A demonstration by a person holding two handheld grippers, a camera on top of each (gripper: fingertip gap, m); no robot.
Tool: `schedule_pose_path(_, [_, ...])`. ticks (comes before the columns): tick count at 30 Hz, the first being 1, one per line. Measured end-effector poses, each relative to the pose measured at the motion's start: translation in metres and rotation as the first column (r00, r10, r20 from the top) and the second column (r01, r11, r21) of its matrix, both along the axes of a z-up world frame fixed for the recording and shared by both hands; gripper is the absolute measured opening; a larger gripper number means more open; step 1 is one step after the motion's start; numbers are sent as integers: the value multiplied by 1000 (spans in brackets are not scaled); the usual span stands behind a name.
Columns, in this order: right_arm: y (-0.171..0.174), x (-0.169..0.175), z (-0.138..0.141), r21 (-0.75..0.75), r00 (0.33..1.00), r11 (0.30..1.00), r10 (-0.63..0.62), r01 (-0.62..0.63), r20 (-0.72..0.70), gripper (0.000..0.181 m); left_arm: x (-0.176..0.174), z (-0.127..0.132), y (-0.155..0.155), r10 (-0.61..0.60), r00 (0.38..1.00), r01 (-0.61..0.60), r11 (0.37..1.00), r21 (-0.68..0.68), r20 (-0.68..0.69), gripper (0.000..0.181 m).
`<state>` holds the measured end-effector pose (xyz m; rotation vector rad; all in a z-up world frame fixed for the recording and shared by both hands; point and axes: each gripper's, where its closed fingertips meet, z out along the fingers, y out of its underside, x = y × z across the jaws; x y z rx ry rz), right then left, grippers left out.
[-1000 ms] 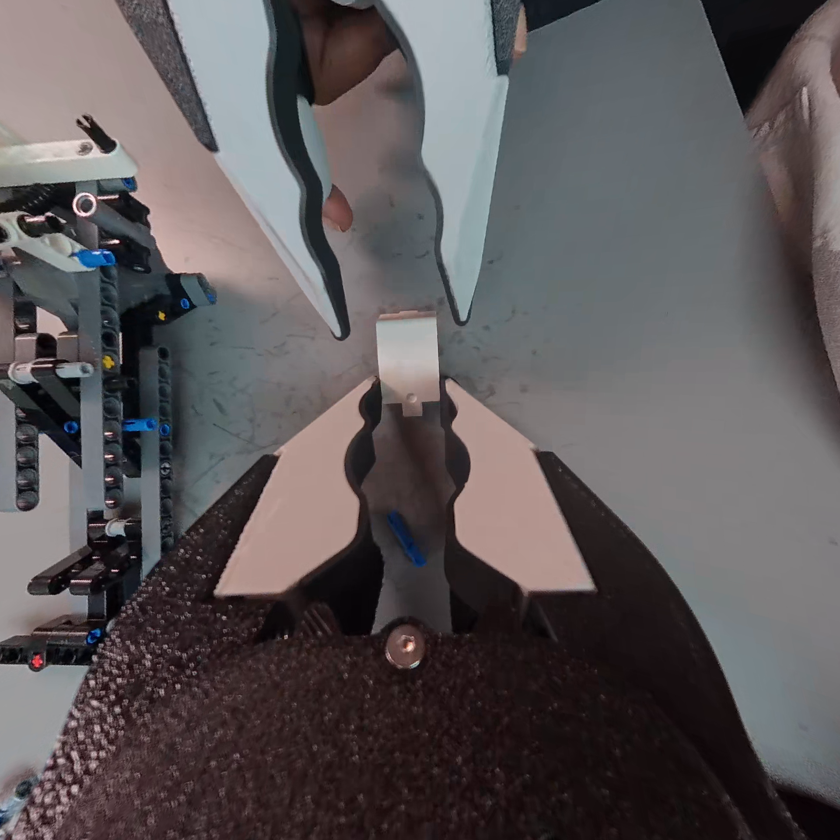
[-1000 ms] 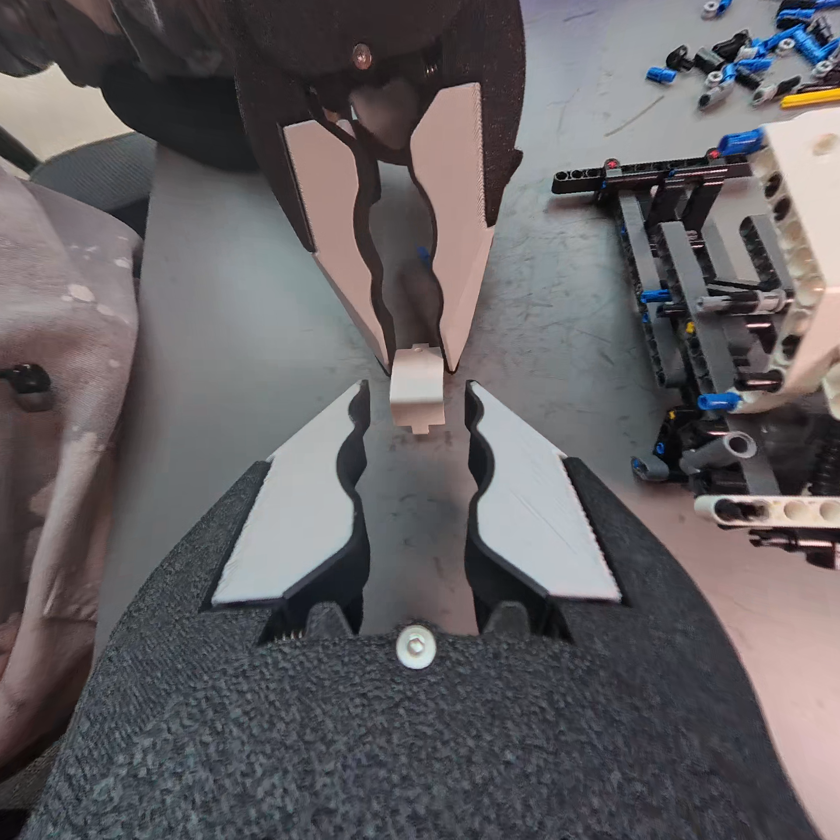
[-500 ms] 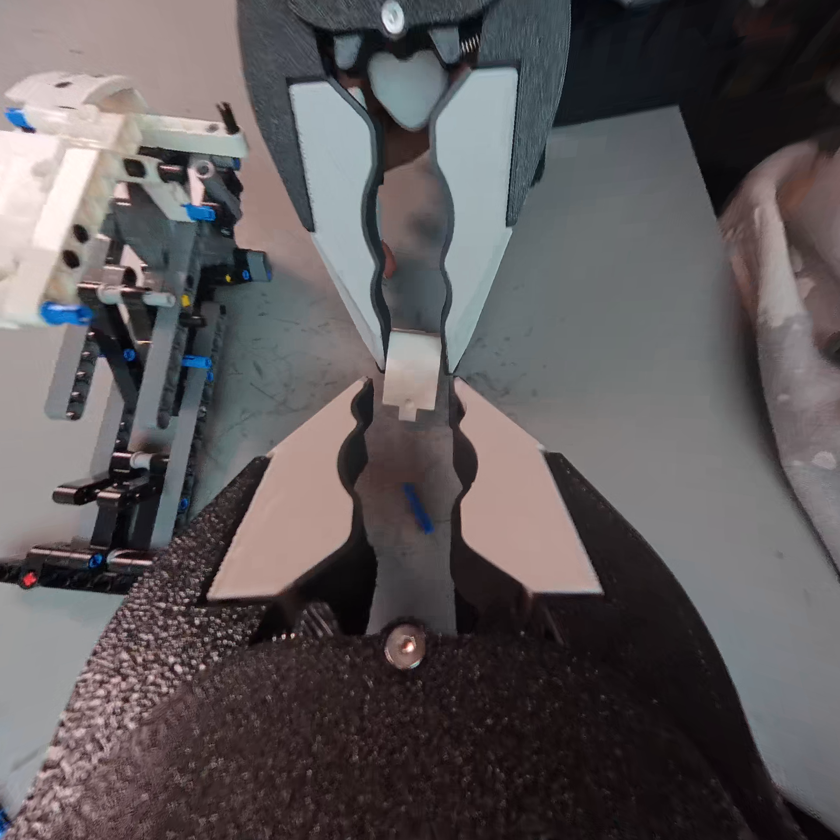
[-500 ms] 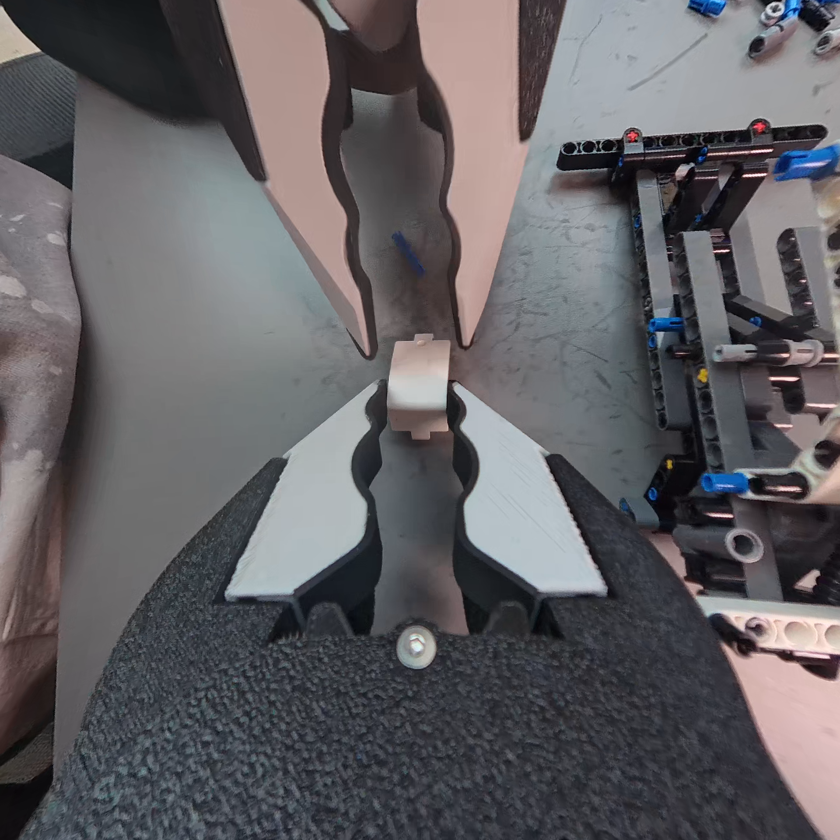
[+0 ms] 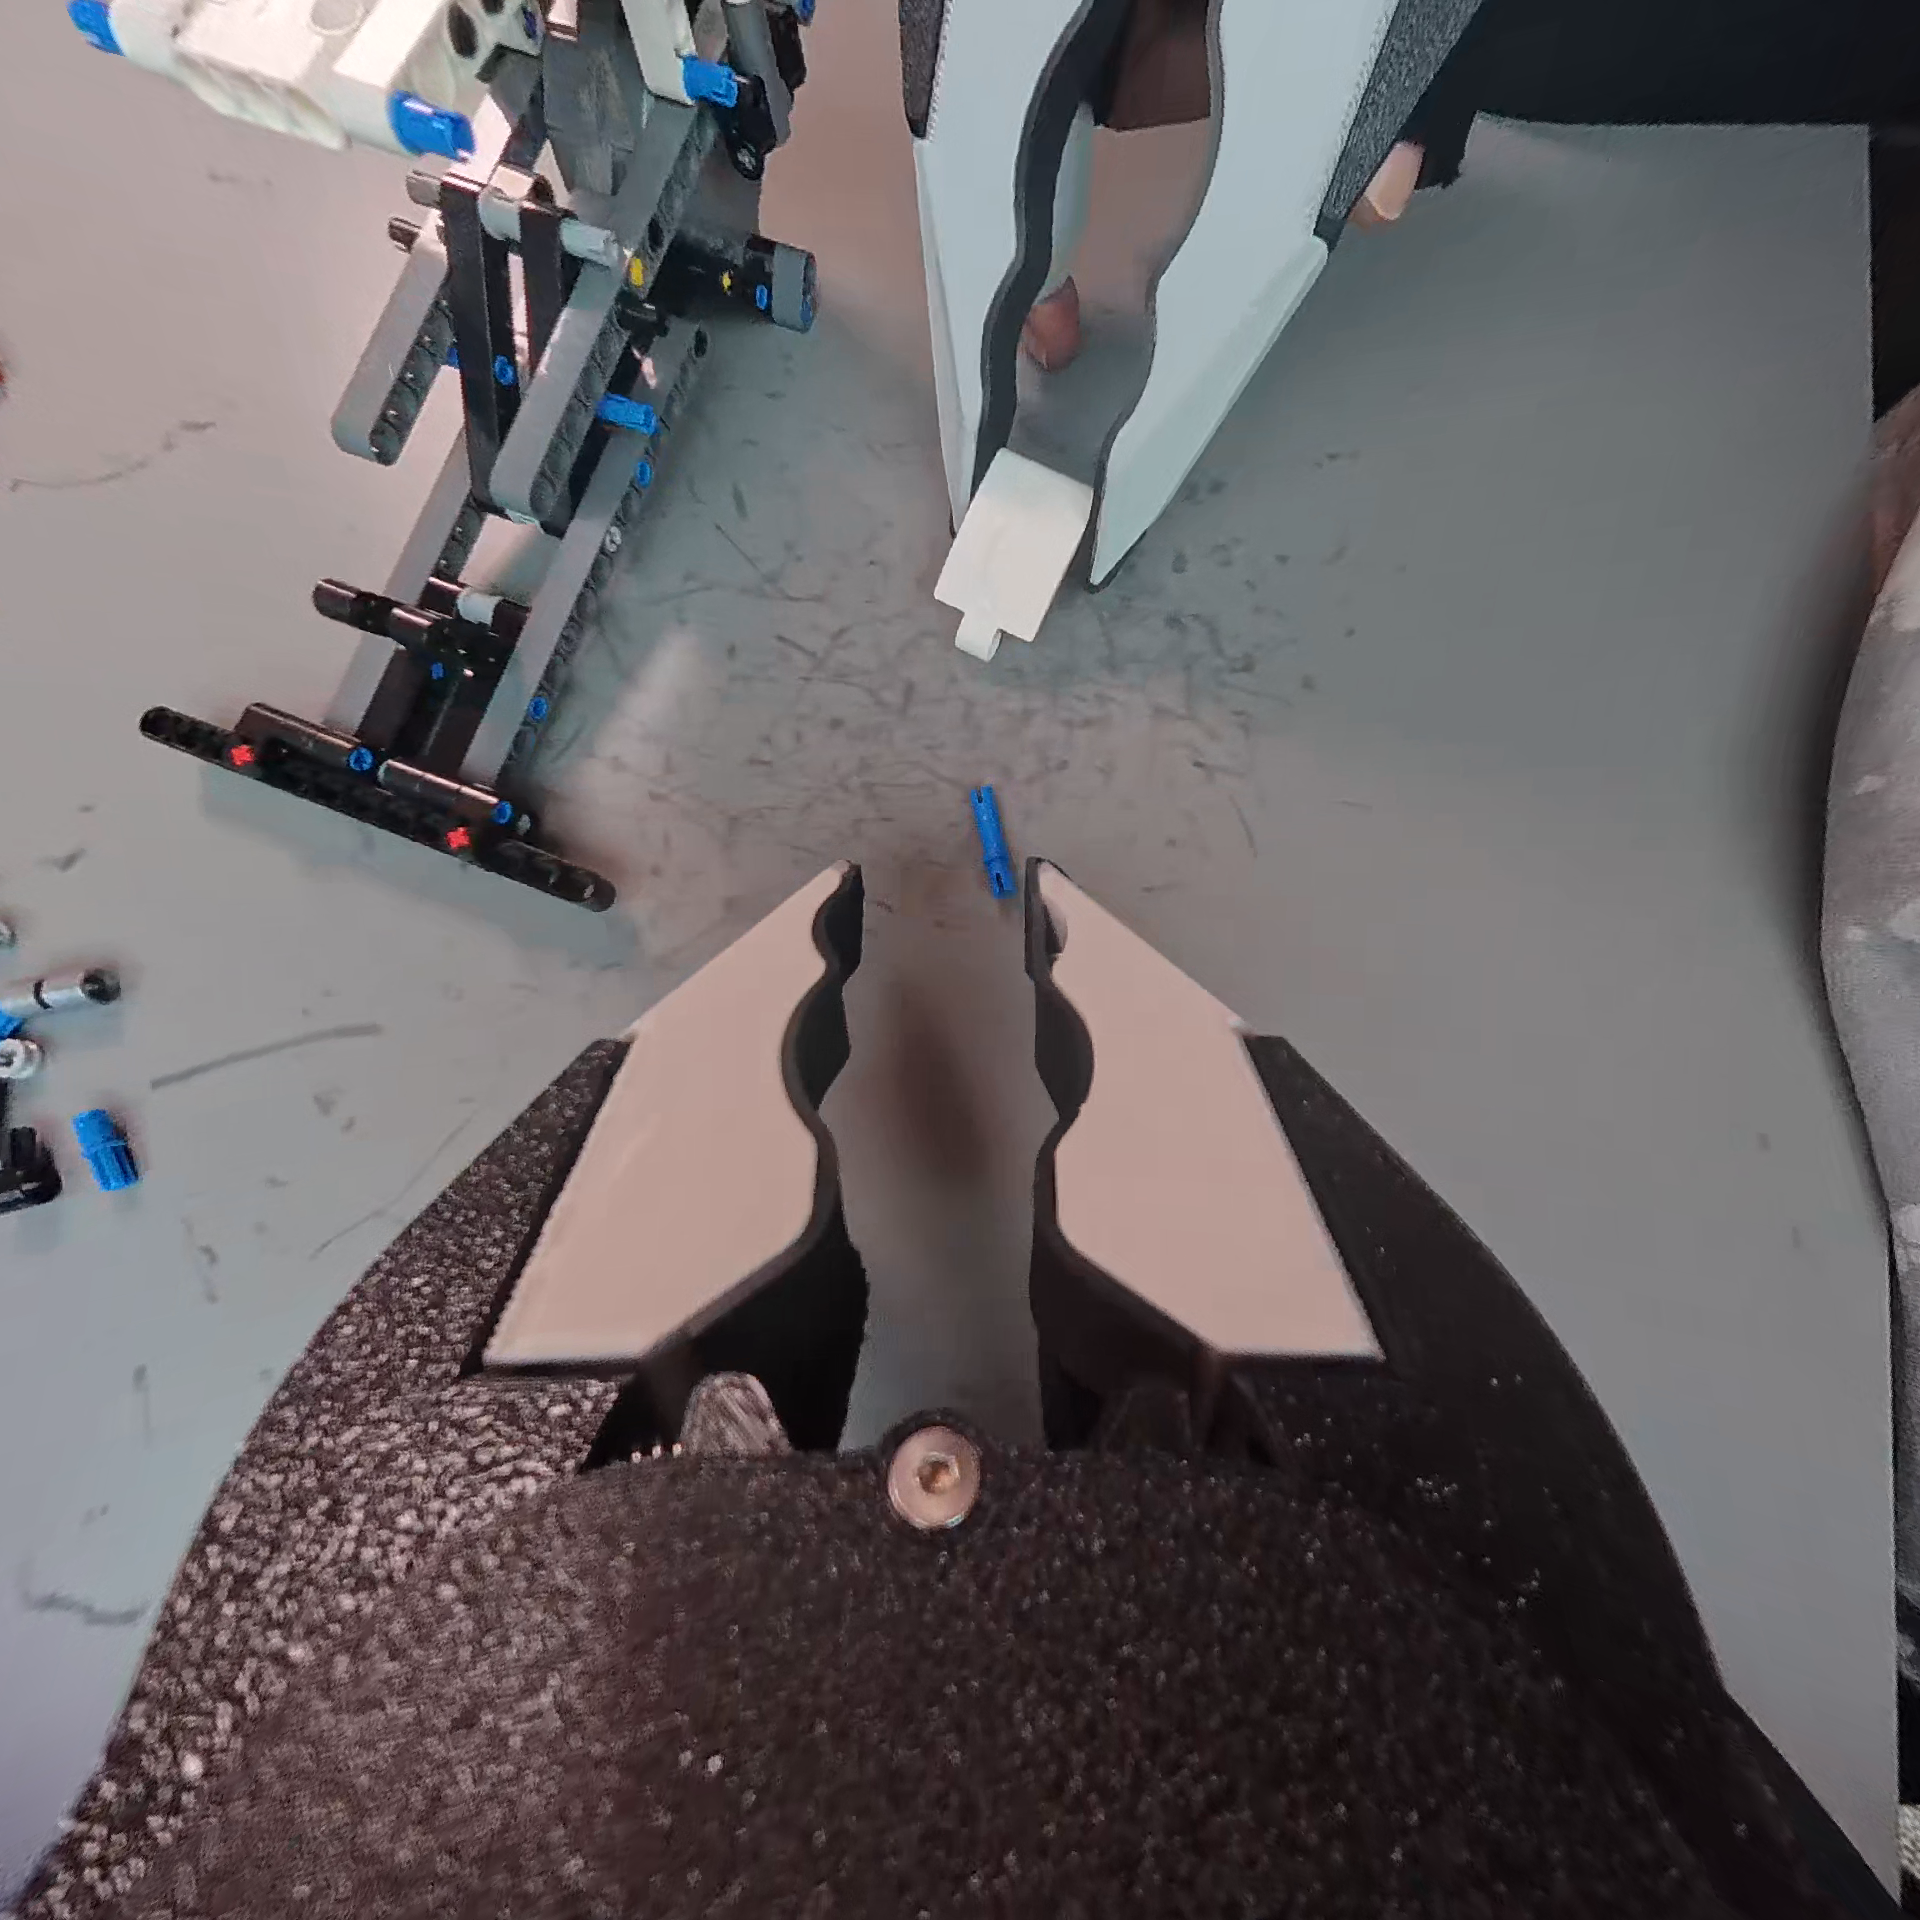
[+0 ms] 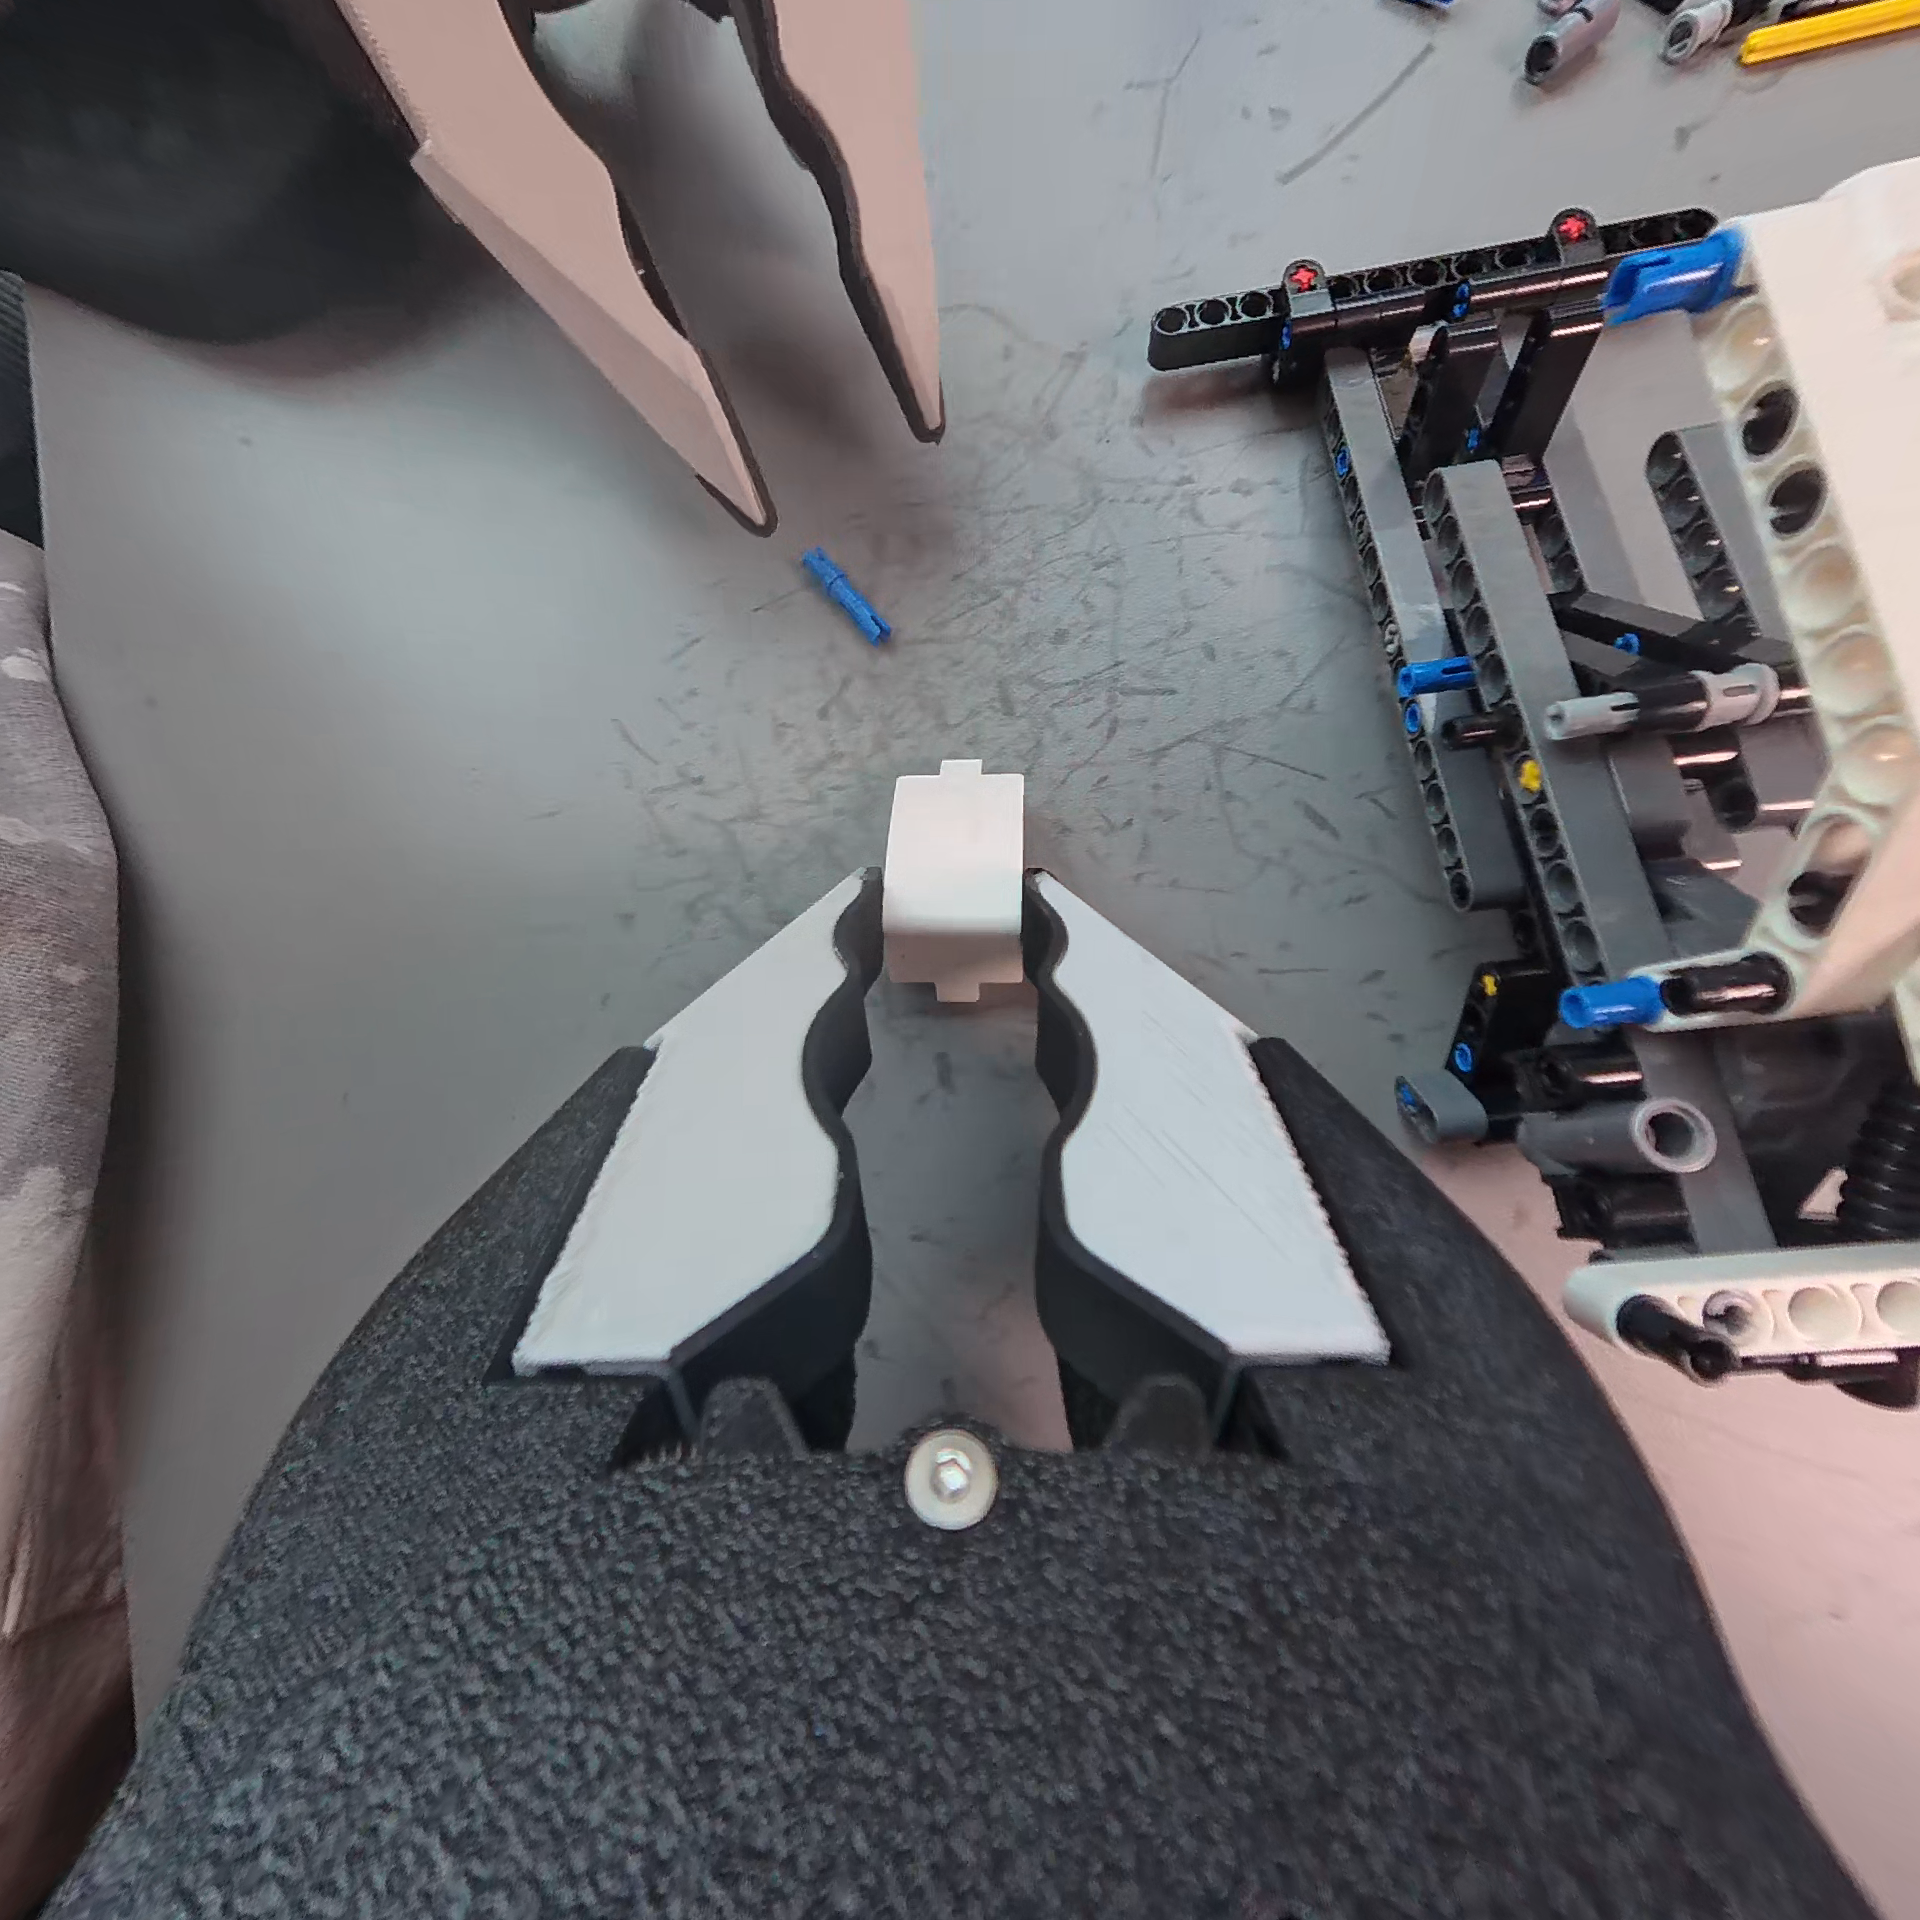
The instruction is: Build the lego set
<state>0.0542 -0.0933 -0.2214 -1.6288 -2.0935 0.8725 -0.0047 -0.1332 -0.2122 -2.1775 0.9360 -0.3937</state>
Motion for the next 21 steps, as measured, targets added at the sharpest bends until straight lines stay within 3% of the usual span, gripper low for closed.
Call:
schedule_pose_path(1, [0,0,0,-1,1000,1000,-3,3,-1,26,0,-1,0,3,1000,-3,1000,-4,-16,31])
schedule_pose_path(13, [2,1,-1,18,1000,1000,-20,20,2,31,5,-13,-5,-34,996,27,996,-85,-83,29])
schedule_pose_path(21, [3,-6,1,29,998,998,-49,50,-36,25,12,-15,-4,-35,992,24,995,-92,-118,5])
